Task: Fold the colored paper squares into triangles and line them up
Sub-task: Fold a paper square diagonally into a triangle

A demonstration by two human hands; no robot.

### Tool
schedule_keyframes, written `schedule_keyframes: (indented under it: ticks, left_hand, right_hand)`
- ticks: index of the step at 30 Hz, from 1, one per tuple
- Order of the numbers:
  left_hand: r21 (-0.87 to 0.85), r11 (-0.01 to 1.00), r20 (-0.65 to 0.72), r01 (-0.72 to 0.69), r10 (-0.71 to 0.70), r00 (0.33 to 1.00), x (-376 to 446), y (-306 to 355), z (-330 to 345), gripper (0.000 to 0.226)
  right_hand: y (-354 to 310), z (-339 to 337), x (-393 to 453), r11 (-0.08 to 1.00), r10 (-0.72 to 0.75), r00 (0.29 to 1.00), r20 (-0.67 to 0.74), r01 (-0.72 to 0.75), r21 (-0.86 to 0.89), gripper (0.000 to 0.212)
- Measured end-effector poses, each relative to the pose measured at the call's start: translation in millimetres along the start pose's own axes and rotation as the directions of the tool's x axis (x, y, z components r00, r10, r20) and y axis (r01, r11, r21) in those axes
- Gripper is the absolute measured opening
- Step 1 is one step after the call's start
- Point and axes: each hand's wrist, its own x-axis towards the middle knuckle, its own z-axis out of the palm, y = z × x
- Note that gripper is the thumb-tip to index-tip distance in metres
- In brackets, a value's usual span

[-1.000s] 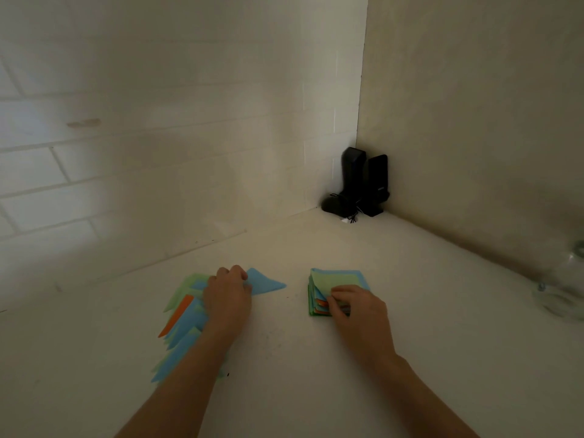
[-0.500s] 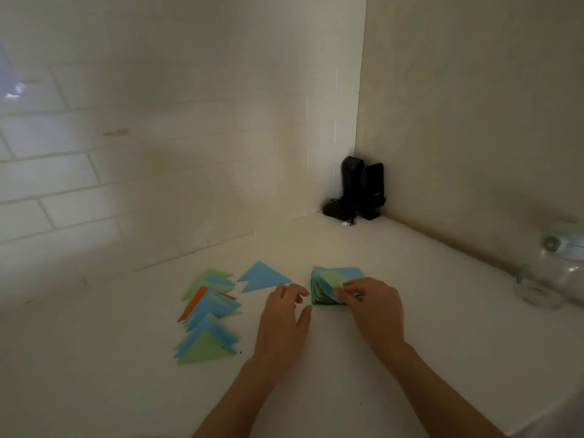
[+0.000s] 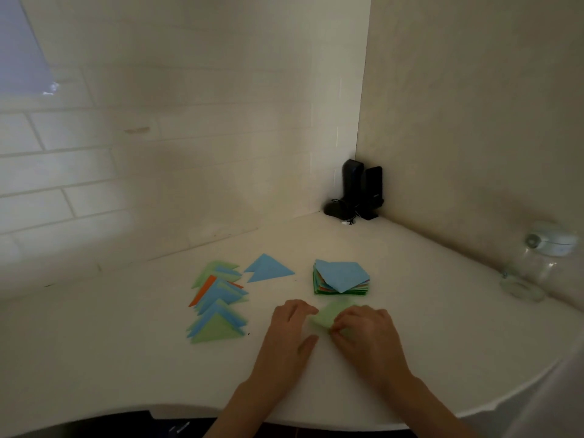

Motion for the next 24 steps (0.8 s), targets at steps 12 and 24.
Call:
schedule_keyframes:
  ticks: [12,24]
  left_hand:
    - [0.013,1.0,0.039,0.001,-0.001,0.999,8.9,-14.0,12.3,0.02]
    - [-0.043,0.977,-0.05,0.21,-0.212,0.976,16.6,-8.2,16.1,0.014]
  right_hand:
    - [11.6,8.6,0.4,0.964,0.083,0.973,0.216,-0.134,0.229,0.036]
    - [9.0,15.2,6.1,0.921,0.224,0.932,0.286,-0.298,0.251,0.029]
